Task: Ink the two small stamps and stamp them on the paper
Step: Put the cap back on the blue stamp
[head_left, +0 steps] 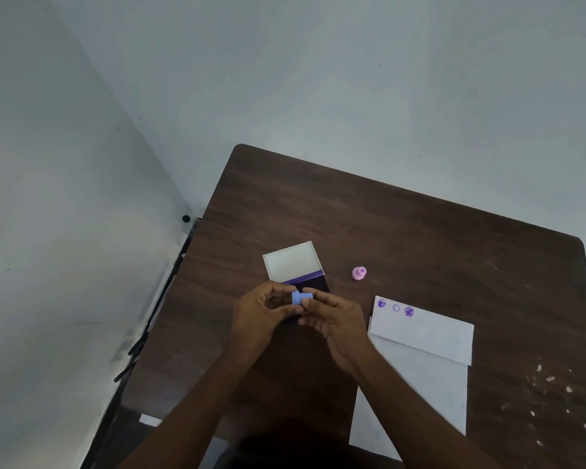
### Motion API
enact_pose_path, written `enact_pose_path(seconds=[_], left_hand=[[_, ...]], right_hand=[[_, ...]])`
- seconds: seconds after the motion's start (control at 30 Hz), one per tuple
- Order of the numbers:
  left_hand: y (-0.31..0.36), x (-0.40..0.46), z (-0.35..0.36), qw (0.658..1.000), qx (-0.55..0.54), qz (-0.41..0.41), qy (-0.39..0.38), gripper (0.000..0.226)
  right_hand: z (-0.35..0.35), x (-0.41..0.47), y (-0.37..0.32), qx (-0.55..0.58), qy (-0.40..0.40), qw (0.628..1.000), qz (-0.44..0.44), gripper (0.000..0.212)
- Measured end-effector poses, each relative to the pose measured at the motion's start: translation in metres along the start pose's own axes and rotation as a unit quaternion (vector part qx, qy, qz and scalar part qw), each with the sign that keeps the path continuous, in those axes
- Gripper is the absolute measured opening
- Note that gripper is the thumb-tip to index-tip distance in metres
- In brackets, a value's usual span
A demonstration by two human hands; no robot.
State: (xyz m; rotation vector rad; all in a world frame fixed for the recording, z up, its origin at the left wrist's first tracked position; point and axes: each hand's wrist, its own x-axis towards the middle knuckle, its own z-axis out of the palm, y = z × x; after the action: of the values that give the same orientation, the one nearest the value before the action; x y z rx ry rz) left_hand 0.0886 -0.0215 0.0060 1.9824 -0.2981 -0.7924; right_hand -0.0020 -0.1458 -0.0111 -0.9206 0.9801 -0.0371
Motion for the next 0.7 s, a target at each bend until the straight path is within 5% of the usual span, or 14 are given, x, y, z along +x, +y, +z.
enact_pose_path(seconds=[0.2, 0.4, 0.53, 0.7], left_hand=[[0.003, 0.003, 0.007, 0.998, -0.059, -0.002, -0.003, 0.064], [0.008, 0.007, 0.016, 0.993, -0.114, -0.02, -0.025, 0.065], [0.003, 0.012, 0.017, 0.992, -0.115, -0.033, -0.028, 0.059], [0.001, 0.017, 0.026, 0.996, -0.075, -0.033, -0.033, 0.042]], right_hand=[[-0.002, -0.004, -0.008, 0.088, 0.017, 0.996, 0.021, 0.015], [-0.007, -0.002, -0.016, 0.081, 0.032, 0.996, 0.009, 0.018], [-0.025, 0.003, -0.025, -0.025, 0.128, 0.99, -0.051, 0.017], [-0.06, 0.017, -0.026, -0.203, 0.25, 0.941, -0.108, 0.026]])
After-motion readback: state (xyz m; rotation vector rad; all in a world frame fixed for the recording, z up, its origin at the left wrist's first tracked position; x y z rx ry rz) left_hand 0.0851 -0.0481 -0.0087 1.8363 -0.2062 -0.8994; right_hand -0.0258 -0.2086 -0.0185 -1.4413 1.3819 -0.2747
